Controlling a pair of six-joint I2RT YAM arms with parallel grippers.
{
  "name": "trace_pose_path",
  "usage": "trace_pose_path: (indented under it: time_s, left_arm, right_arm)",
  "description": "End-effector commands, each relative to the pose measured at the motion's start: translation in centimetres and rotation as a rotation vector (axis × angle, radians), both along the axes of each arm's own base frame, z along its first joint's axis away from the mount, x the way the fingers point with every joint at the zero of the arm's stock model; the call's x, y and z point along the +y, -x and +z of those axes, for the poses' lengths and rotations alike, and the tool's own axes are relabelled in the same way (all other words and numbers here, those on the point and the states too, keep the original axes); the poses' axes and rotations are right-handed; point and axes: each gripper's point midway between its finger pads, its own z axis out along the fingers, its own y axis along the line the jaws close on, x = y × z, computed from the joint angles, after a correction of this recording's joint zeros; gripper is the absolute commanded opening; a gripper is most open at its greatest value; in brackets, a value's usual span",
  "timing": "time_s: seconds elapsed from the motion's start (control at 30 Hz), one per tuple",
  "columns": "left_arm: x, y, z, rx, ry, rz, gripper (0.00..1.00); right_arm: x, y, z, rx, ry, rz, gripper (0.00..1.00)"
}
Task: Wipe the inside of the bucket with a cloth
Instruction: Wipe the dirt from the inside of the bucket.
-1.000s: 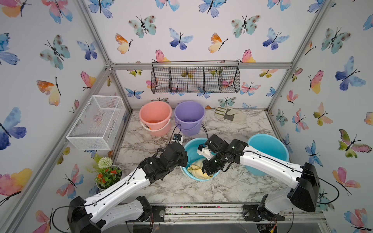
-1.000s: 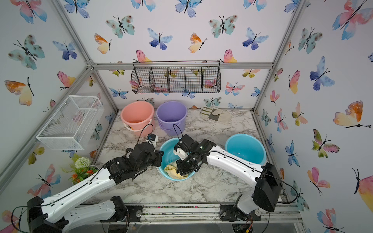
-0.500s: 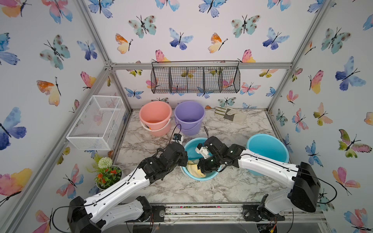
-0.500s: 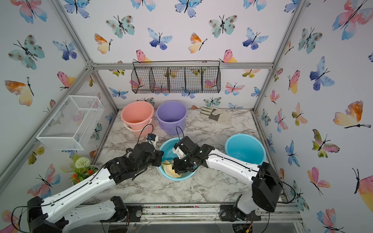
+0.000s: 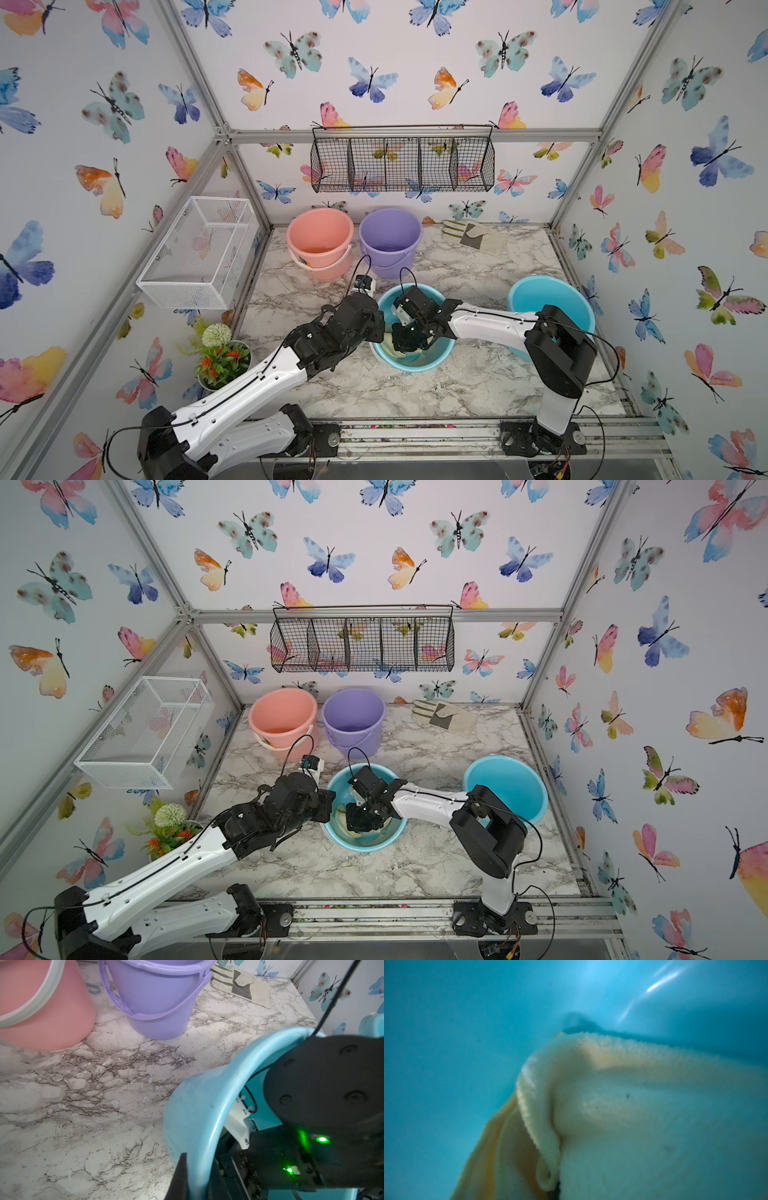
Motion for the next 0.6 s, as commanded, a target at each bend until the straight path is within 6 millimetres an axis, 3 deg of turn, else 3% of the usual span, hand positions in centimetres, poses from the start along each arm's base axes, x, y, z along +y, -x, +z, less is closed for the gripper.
trace_pose_path:
  time_s: [0.0, 0.17, 0.3, 0.43, 0.57]
  left_arm:
    - [-0.7, -0.5, 2.5, -0.056, 0.078, -0.005, 0.0]
    - [-1.1, -0.3, 2.2, -0.046, 0.087, -0.019, 0.0]
    - [-1.4, -0.3, 2.0, -0.034, 0.087, -0.023, 0.0]
    - [-1.3, -0.4, 1.9, -0.034, 0.098, -0.01, 0.0]
    - [-1.5, -0.5, 1.7, -0.021, 0.103, -0.005, 0.0]
  right_arm:
    - [-0.5, 0.4, -2.8, 0.011, 0.104, 0.025, 0.02]
    - [-1.2, -0.4, -4.9, 0.0, 0.202, 0.003, 0.02]
    - [-1.6, -0.6, -5.2, -0.006, 0.229, -0.003, 0.02]
    - [-1.5, -0.3, -3.5, -0.008, 0.194, 0.002, 0.02]
    - [-1.2, 0.6, -0.5, 0.0, 0.109, 0.011, 0.02]
